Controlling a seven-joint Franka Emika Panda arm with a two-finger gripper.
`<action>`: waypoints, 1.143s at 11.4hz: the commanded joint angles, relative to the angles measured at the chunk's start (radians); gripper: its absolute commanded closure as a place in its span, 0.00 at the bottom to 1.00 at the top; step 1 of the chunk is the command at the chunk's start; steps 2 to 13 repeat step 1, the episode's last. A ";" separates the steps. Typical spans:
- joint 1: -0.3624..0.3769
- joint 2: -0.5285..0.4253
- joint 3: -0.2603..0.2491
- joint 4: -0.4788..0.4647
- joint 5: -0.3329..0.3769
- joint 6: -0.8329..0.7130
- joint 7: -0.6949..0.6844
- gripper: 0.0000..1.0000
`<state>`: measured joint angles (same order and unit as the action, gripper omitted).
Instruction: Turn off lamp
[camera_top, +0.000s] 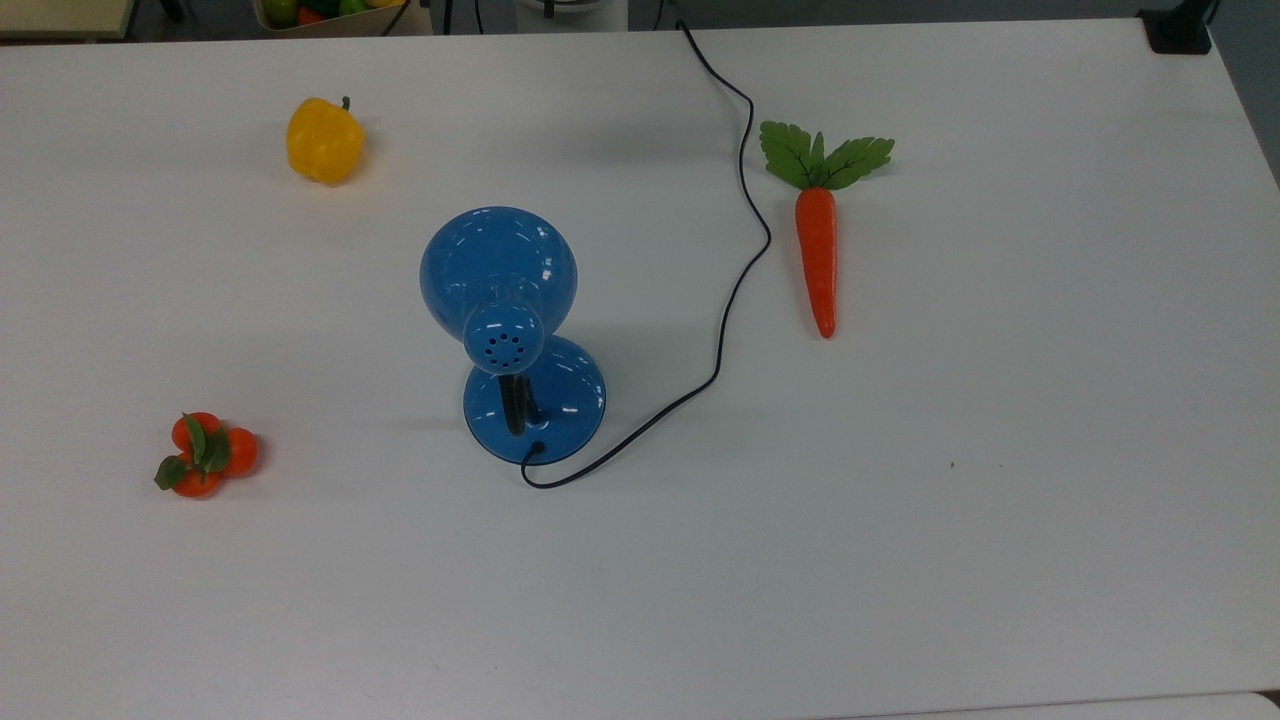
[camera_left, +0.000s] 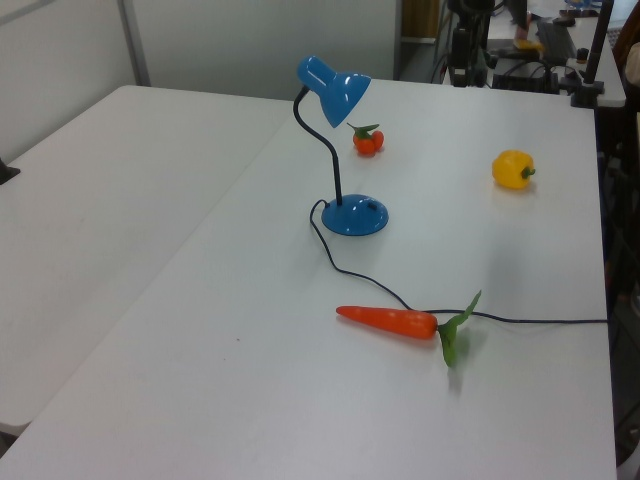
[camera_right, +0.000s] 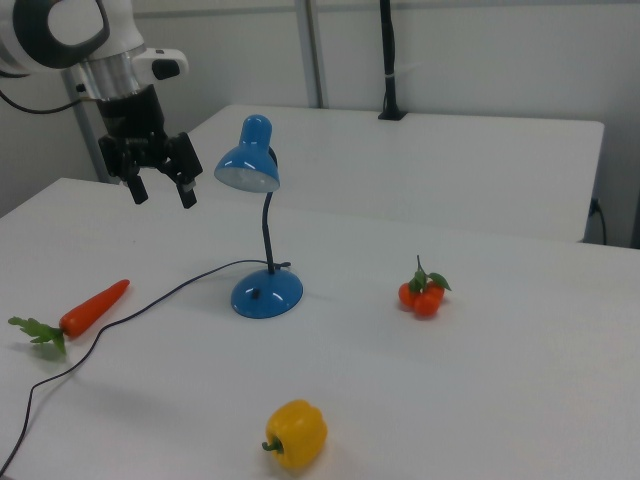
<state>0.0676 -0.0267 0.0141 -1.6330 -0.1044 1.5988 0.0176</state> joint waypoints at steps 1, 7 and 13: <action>0.006 -0.019 -0.010 -0.010 0.014 -0.023 0.016 0.00; 0.006 -0.019 -0.010 -0.010 0.014 -0.023 0.016 0.00; 0.006 -0.019 -0.010 -0.010 0.014 -0.023 0.016 0.00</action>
